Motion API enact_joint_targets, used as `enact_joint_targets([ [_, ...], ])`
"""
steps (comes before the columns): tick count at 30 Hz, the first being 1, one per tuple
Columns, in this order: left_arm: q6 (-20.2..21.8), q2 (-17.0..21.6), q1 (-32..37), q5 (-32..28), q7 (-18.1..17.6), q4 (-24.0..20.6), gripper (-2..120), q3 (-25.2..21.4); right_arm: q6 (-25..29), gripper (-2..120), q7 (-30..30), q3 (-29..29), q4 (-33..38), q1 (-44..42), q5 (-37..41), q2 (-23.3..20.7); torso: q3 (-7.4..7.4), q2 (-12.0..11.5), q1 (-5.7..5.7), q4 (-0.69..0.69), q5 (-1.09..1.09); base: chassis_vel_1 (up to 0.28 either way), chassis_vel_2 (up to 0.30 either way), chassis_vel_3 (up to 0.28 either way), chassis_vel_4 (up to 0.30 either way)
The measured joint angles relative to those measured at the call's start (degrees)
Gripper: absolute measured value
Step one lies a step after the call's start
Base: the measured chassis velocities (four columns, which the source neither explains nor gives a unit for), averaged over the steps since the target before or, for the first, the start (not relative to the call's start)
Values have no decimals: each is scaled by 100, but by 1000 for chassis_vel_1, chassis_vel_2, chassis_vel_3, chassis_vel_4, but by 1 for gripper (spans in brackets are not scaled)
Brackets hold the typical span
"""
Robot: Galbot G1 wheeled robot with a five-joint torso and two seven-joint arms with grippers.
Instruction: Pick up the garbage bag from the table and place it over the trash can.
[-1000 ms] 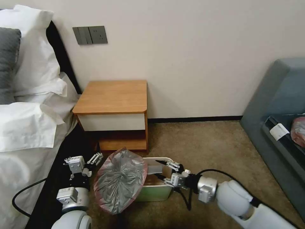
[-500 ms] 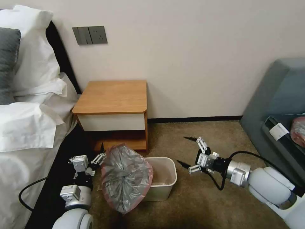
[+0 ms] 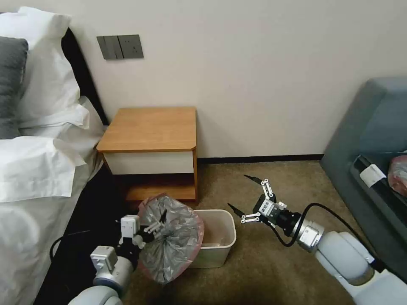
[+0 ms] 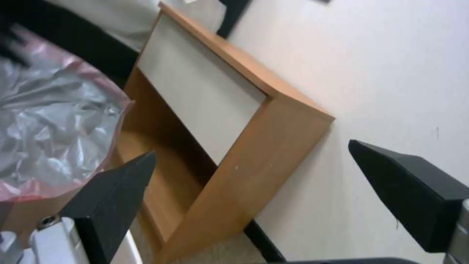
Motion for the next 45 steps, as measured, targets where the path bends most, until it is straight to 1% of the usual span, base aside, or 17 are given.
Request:
enact_joint_targets([
  [1, 246, 19, -57, -266, -110, 104, 97, -1, 126, 100, 0, -11, -163, 15, 34, 173, 0, 0, 0, 0, -1, 0, 0, 0, 0],
  [3, 409, 36, -160, -498, -145, 274, 95, 40, 199, 100, -2, -56, -325, 17, 1, 371, 0, 0, 0, 0, 0, 0, 0, 0, 0],
  [8, 532, 7, -336, -962, -153, 417, 95, 187, 216, 100, -2, -113, -453, 50, -71, 533, 0, 0, 0, -1, 1, 0, 0, 0, 0],
  [15, 528, -80, -409, -1033, -202, 550, 94, 228, 216, 100, 19, -114, -493, 84, -74, 495, 0, 0, 0, 0, 0, 0, 0, 0, 0],
  [17, 481, -89, -408, -1039, -211, 565, 94, 218, 216, 100, 21, -114, -504, 82, -74, 495, 0, 0, 0, -1, 0, 0, 0, 0, 0],
  [18, 353, -100, -397, -1043, -218, 579, 94, 201, 218, 100, 24, -114, -510, 76, -75, 500, 0, 0, 0, -1, 0, 0, 0, 0, 0],
  [20, -210, -116, -360, -1044, -247, 638, 95, 171, 230, 100, 31, -116, -525, 57, -82, 532, 0, 0, 0, 0, 0, 0, 0, 0, 0],
  [21, -210, -116, -360, -1044, -247, 638, 95, 171, 230, 100, 31, -116, -525, 57, -82, 532, 0, 0, 0, 0, 0, 0, 0, 0, 0],
  [23, -531, -128, -354, -1035, -415, 666, 96, 151, 241, 100, 36, -126, -560, 43, -92, 570, 0, 0, 0, 0, 0, 0, 0, 0, 0],
  [26, -541, -129, -369, -964, -575, 666, 97, 127, 267, 100, 51, -131, -603, 38, -100, 604, 0, 0, 0, 0, 0, 0, 0, 0, 0],
  [28, -122, -123, -404, -925, -607, 593, 97, 78, 291, 100, 72, -133, -646, 38, -101, 633, 0, 0, 0, 0, 0, 0, 0, 0, 0],
  [30, 464, -122, -460, -912, -473, 562, 99, -8, 317, 100, 82, -133, -692, 39, -102, 655, 0, 0, 0, 0, 1, 0, 0, 0, 0],
  [31, 464, -122, -460, -912, -473, 562, 99, -8, 317, 100, 82, -133, -692, 39, -102, 655, 0, 0, 0, 0, 1, 0, 0, 0, 0],
  [33, 860, -152, -519, -896, -438, 566, 100, -26, 328, 100, 96, -133, -707, 41, -102, 660, 0, 0, 0, -1, 1, 0, 0, 0, 0],
  [34, 860, -152, -519, -896, -438, 566, 100, -26, 328, 100, 96, -133, -707, 41, -102, 660, 0, 0, 0, -1, 1, 0, 0, 0, 0],
  [38, 1277, -218, -587, -812, -462, 590, 100, 19, 329, 100, 138, -133, -731, 60, -101, 651, 0, 0, 0, 0, 1, 0, 0, 0, 0],
  [45, 1417, -314, -691, -736, -465, 631, 99, 113, 328, 100, 163, -131, -735, 79, -101, 616, 0, 0, 0, 0, 0, 0, 0, 0, 0],
])
